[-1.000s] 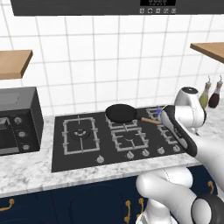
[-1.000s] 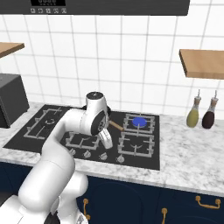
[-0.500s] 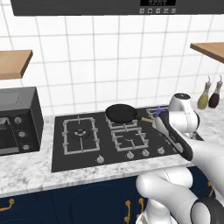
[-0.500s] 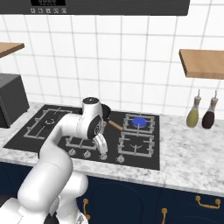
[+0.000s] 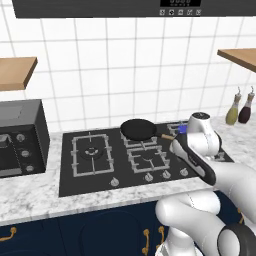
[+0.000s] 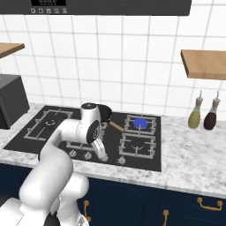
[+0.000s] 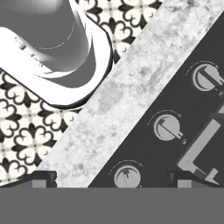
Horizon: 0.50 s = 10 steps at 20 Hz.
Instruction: Turn off the rear right burner of the stove.
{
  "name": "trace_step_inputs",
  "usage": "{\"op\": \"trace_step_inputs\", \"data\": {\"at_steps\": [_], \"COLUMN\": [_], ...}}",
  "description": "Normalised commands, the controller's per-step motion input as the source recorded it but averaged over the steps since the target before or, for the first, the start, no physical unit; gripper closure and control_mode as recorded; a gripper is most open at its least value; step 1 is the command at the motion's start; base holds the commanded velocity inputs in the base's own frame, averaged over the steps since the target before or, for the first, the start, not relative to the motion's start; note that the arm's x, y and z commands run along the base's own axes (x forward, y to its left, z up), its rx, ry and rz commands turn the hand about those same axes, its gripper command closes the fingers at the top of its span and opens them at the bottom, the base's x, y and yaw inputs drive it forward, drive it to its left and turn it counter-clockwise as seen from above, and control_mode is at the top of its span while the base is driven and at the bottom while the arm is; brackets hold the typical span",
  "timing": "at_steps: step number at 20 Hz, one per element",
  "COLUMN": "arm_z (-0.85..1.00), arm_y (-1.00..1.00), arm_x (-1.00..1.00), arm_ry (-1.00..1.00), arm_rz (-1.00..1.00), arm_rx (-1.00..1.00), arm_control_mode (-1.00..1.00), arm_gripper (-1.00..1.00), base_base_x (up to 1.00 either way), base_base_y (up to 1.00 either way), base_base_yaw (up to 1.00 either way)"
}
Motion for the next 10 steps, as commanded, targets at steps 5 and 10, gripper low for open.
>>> {"op": "trace_step_inputs", "data": {"at_steps": [5,10], "arm_z": [-0.12,0.0], "arm_y": [0.0,0.0], "arm_x": [0.0,0.0], "arm_ry": [0.0,0.0], "arm_rz": [0.0,0.0], "arm_rx": [0.0,0.0], "arm_control_mode": [-1.0,-1.0], "arm_gripper": [-1.0,-1.0], "base_base_x": [0.0,0.0], "base_base_y": [0.0,0.0], "base_base_yaw": [0.0,0.0]}}
